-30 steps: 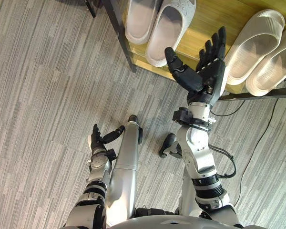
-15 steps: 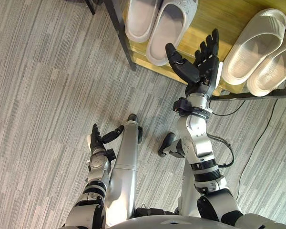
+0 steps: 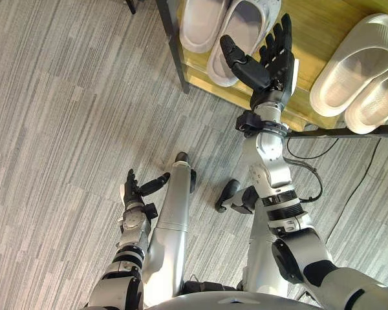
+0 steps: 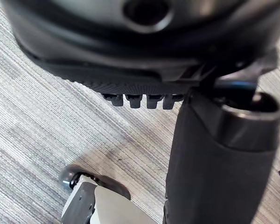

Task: Organize the slippers on the shoe rack

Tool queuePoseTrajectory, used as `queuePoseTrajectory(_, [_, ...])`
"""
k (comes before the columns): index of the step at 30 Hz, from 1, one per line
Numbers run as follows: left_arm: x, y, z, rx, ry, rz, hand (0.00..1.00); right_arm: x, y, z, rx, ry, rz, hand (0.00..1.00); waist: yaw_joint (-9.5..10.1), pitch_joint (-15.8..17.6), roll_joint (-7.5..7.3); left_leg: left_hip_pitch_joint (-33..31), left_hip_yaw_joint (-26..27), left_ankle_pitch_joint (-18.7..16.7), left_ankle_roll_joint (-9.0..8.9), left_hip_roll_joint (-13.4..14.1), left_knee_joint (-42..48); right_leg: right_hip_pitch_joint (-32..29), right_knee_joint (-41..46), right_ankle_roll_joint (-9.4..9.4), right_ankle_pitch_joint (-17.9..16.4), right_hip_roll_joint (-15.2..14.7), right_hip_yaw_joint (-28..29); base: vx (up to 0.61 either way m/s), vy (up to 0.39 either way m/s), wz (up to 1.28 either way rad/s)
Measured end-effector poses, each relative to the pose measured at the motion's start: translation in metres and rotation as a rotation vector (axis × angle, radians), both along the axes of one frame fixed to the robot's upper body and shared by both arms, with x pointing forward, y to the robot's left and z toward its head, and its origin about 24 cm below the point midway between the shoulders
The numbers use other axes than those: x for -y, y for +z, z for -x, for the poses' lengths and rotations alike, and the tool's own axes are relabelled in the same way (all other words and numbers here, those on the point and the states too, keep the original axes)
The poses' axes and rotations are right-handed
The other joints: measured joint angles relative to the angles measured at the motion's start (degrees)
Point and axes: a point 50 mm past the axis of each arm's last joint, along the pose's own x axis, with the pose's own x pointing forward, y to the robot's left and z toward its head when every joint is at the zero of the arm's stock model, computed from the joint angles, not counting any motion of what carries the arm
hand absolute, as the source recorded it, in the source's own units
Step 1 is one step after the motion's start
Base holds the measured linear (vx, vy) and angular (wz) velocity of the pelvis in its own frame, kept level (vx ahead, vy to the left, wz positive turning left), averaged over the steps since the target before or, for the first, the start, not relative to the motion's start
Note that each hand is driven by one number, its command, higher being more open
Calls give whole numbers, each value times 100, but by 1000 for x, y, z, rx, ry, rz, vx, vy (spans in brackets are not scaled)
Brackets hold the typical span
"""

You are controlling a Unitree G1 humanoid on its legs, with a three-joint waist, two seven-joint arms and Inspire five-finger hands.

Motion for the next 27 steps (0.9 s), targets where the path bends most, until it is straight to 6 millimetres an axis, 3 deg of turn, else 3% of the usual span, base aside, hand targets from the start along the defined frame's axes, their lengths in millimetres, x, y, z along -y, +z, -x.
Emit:
queuePoseTrajectory(15, [2,-2,1,0,-29,-15,100,11,29,-25,11,-40,67,100,22,7,15,-40,-7,1,0,-20,29,-38,59,-19,-26,-29,-7,-2,4,0])
queuePoseTrajectory(21, [3,-3,2,0,-35,2,100,11,40,-31,12,-35,50,100,23,13,90,-126,-24,27,-28,-21,115,-150,210,-61,-52,-49,-2,-34,8,0])
queuePoseTrajectory(27, [3,-7,6,-16,-38,5,100,13,41,-34,4,-40,72,100,17,4,136,-98,-29,63,-56,2,120,-148,257,-92,-64,-43,-8,-25,-4,1])
